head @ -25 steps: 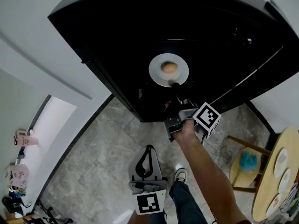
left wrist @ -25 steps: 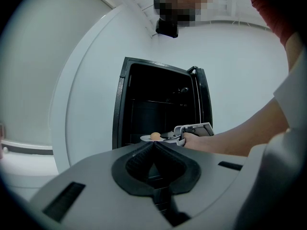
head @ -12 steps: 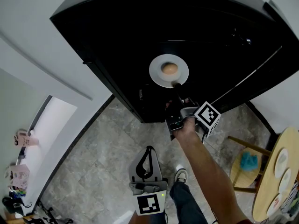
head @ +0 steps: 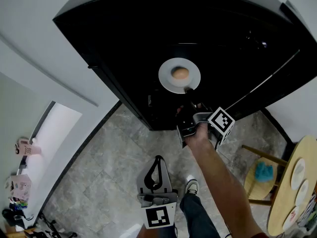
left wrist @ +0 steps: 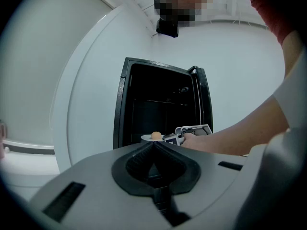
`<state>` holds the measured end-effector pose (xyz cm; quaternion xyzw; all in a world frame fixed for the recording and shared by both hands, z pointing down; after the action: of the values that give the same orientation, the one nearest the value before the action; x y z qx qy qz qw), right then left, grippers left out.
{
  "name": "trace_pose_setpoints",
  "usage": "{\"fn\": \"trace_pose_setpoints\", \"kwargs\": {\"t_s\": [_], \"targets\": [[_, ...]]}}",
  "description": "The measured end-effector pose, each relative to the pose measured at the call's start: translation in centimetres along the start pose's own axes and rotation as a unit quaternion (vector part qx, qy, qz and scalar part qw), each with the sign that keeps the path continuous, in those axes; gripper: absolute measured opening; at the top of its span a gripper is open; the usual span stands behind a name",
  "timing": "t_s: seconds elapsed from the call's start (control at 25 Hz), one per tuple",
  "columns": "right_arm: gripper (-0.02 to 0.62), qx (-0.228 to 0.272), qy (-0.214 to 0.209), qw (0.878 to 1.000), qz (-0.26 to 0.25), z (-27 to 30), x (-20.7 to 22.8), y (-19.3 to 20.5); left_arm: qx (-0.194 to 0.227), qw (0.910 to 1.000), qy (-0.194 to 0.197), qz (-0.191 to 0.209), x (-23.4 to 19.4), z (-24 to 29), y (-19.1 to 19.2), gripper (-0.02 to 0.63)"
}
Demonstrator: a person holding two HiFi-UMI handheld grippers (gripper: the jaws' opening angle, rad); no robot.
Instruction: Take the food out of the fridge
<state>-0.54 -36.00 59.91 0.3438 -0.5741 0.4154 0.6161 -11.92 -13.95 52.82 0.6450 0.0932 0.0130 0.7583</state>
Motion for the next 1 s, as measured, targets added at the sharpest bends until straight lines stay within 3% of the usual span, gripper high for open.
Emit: {"fn": "trace_pose_setpoints", "kwargs": {"t_s": [1.0], "targets": [[0.077,0.004,0.012,1.0,0.012,0.84,-0.34,-0.12,-0.002,1.0,0.001,-0.002,-0.05,0.35,0.16,0.014]]}}
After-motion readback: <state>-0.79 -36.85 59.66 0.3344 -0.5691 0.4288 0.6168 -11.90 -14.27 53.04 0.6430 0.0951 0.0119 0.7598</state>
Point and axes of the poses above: the fingertips, and each gripper's own axes: z forward along the fingers, x to its right, y out of its underside, the point moved 2 cm from there along -z, backward along the fingers, and after that the axes turned 2 degrees about y, right-handed, at the moved point
